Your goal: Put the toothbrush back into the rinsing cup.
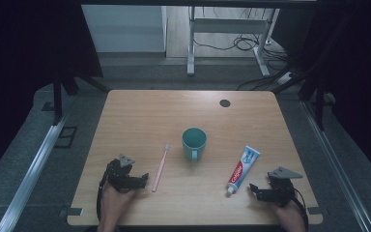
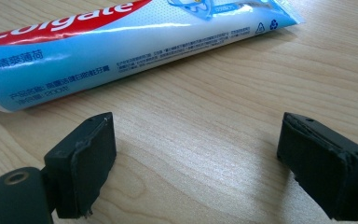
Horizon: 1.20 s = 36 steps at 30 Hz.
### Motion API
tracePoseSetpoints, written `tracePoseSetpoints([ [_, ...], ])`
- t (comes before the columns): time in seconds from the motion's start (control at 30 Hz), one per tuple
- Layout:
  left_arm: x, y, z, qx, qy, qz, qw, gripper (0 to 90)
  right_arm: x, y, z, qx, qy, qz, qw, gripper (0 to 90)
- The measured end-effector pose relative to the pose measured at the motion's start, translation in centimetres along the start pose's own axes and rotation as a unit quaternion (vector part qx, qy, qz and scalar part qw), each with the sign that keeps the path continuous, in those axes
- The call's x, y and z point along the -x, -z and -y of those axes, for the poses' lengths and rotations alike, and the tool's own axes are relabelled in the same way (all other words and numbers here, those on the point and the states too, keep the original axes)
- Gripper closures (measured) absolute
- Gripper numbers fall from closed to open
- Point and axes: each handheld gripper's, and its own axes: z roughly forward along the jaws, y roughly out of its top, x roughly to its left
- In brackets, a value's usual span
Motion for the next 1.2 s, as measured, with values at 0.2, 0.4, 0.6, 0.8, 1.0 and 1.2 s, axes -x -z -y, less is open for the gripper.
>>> tracePoseSetpoints([
  [0.2, 0.00, -0.01, 0.00, 0.001, 0.000, 0.000, 1.0000, 0.0, -0.03, 0.00, 0.00, 0.000, 0.002, -0.002, 1.0000, 11.2],
  [0.4, 0.01, -0.02, 0.00, 0.001, 0.000, 0.000, 1.0000, 0.0, -0.04, 0.00, 0.00, 0.000, 0.004, -0.003, 1.0000, 11.2],
  [0.6, 0.01, -0.01, 0.00, 0.000, 0.000, 0.000, 1.0000, 0.0, -0.06, 0.01, 0.01, 0.000, 0.005, -0.005, 1.0000, 11.2],
  [0.8, 0.00, 0.01, -0.02, 0.001, -0.002, 0.003, 1.0000, 1.0, -0.07, 0.01, 0.01, 0.000, 0.005, -0.005, 1.0000, 11.2],
  [1.0, 0.10, 0.14, -0.25, -0.002, -0.007, 0.004, 1.0000, 5.4, -0.08, 0.01, 0.01, 0.000, 0.006, -0.006, 1.0000, 11.2],
  [1.2, 0.40, 0.46, -0.48, 0.002, -0.018, -0.006, 0.9998, 9.8, -0.08, 0.01, 0.01, 0.000, 0.006, -0.006, 1.0000, 11.2],
])
